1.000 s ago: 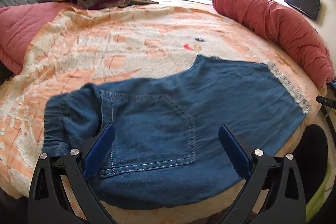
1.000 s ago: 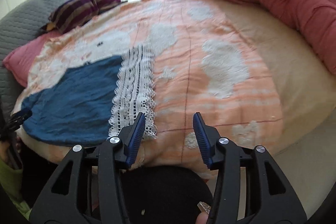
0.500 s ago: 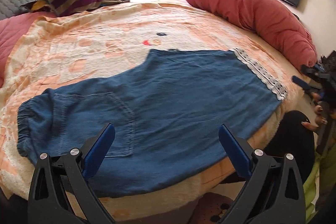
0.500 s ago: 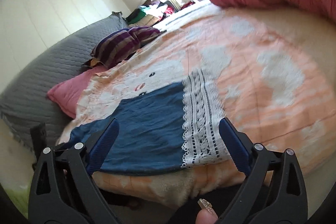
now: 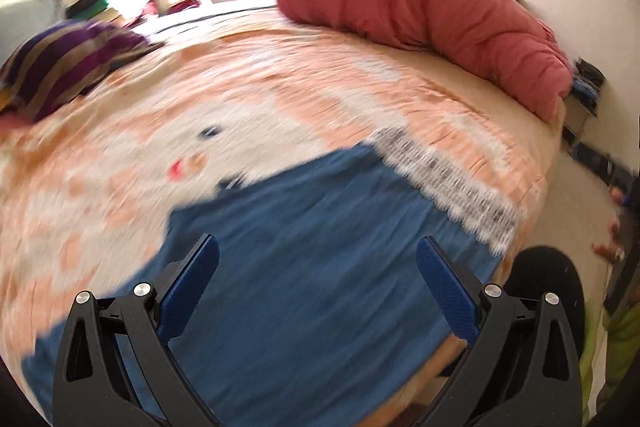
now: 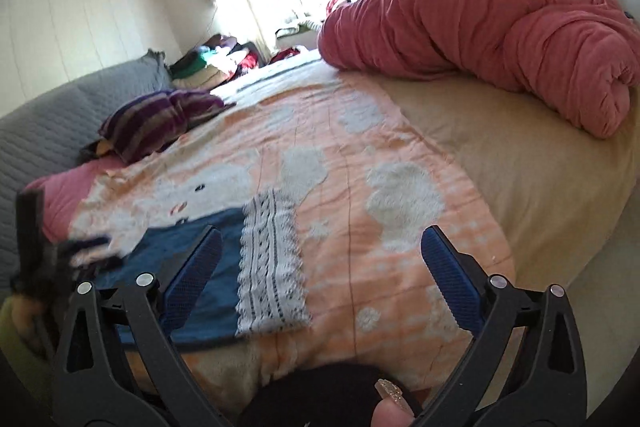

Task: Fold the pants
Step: 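Move both tools open over the pants toward the lace hem, then grasp the lace hem with the right tool while the left tool grasps the denim, then lift the lace hem with both tools and lay it over the pants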

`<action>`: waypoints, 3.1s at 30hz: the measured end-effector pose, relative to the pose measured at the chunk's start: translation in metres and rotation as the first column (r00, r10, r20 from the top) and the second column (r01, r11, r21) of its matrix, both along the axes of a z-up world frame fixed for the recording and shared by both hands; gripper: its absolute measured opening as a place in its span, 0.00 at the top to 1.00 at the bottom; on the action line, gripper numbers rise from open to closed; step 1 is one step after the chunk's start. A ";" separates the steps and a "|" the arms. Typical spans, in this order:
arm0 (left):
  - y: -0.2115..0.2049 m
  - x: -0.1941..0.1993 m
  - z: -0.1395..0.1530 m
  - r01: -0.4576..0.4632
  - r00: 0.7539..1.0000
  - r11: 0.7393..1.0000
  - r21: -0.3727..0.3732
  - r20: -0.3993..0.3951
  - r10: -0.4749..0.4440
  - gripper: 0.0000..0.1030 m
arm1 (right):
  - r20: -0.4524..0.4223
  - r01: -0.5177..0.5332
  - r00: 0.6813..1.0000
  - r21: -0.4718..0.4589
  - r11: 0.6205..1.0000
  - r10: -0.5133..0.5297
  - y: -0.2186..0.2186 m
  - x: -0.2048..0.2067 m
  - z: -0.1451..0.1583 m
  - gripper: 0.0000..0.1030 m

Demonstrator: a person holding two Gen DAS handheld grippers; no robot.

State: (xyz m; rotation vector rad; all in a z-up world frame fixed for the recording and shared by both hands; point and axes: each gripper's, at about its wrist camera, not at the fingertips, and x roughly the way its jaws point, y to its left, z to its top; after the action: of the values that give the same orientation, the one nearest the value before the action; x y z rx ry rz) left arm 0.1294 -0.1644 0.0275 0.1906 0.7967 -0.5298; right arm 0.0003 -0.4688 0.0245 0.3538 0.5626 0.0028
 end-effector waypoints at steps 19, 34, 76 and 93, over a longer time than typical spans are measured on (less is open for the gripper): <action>-0.111 0.150 -0.058 0.255 0.954 0.965 0.064 -0.178 -0.240 0.04 | -0.302 -0.109 0.946 0.057 0.992 0.121 0.070 0.059 -0.062 0.09; -0.123 0.157 -0.087 0.355 0.866 0.924 -0.142 -0.323 -0.382 0.38 | -0.323 -0.129 0.926 0.215 0.968 0.195 0.066 0.069 -0.081 0.39; 0.188 0.080 -0.038 -0.204 0.970 0.845 -0.493 -0.217 0.108 0.57 | -0.281 -0.718 0.688 -0.395 0.573 0.669 0.333 0.059 -0.061 0.65; 0.193 0.098 -0.075 -0.268 0.925 0.820 -0.506 -0.374 0.072 0.31 | -0.123 -0.620 0.784 -0.195 0.760 0.608 0.250 0.049 -0.018 0.42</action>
State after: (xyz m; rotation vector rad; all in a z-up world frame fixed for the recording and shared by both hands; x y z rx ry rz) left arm 0.2278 0.0289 -0.0470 -0.5234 0.9524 -0.6066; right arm 0.0491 -0.2185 0.0060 -0.0712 0.7049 0.5699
